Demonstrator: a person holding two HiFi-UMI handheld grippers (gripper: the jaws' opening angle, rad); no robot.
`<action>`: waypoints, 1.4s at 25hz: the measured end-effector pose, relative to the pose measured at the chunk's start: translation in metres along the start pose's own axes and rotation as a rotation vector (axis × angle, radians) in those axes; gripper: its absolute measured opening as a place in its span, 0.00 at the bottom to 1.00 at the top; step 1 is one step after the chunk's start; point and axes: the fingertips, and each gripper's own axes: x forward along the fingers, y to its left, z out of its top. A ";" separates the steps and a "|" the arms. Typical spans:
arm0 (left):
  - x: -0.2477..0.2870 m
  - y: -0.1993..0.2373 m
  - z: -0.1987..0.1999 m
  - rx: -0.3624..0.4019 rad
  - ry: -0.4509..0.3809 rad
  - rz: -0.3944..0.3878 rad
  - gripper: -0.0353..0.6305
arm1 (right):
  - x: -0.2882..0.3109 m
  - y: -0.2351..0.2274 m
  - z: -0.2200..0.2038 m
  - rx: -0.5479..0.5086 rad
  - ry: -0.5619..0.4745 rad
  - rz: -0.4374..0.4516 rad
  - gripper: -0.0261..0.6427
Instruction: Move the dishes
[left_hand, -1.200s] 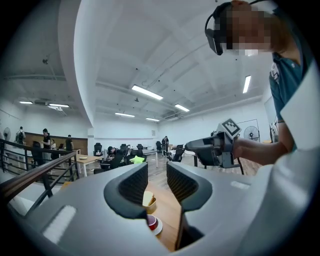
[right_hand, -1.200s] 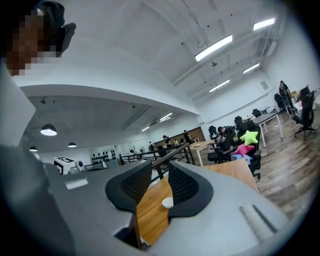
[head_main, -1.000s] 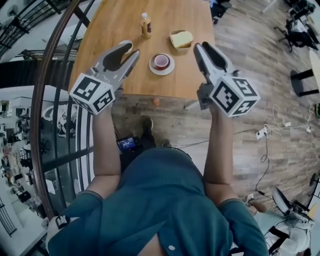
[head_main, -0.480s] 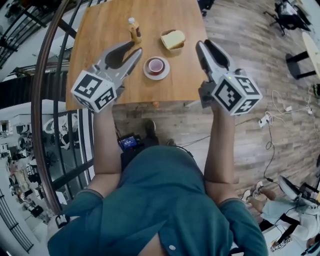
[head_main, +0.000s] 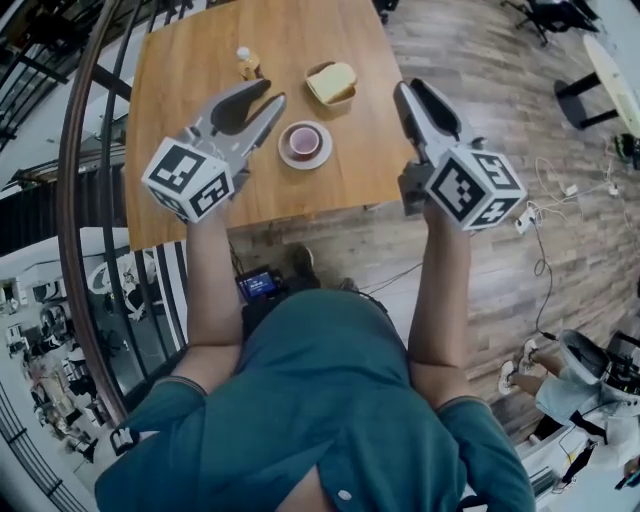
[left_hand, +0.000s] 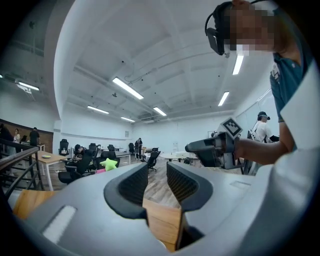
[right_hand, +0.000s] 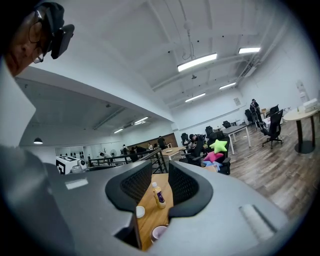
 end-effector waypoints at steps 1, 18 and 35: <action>0.003 0.005 0.000 -0.001 -0.002 -0.011 0.23 | 0.004 -0.001 0.001 -0.001 -0.002 -0.011 0.17; 0.025 0.047 0.010 -0.014 -0.058 -0.079 0.23 | 0.038 0.004 0.016 -0.044 0.025 -0.044 0.17; 0.014 0.075 -0.005 -0.018 -0.021 0.117 0.24 | 0.119 0.006 0.006 -0.076 0.127 0.212 0.17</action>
